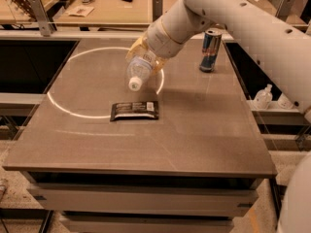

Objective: Knock blue plastic bottle over

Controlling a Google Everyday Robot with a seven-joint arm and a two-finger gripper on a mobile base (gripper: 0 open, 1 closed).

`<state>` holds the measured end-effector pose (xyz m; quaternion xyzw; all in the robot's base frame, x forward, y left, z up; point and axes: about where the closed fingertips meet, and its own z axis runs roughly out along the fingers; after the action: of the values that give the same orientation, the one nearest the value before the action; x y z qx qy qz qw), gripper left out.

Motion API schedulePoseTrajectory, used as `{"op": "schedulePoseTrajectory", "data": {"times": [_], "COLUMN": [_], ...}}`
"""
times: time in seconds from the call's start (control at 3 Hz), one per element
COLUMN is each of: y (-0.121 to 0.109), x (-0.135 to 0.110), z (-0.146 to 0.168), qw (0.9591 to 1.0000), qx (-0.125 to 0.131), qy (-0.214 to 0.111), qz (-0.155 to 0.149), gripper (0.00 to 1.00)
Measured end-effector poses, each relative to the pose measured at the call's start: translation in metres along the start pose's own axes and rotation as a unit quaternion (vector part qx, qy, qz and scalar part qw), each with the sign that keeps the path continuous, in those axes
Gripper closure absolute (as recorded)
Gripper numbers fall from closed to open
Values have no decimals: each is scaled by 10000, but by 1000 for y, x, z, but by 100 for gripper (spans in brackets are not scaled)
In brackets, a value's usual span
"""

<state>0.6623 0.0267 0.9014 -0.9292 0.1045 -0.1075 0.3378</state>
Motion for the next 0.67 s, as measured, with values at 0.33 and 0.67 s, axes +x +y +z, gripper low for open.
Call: {"op": "schedulePoseTrajectory", "data": {"times": [0.33,0.67], "y": [25,45], "x": [0,-1], "z": [11,19], "qw": [9998,9992], "qx": [-181,-341], "qy": [124,120], "qz": [34,152], "gripper": [100,100]}}
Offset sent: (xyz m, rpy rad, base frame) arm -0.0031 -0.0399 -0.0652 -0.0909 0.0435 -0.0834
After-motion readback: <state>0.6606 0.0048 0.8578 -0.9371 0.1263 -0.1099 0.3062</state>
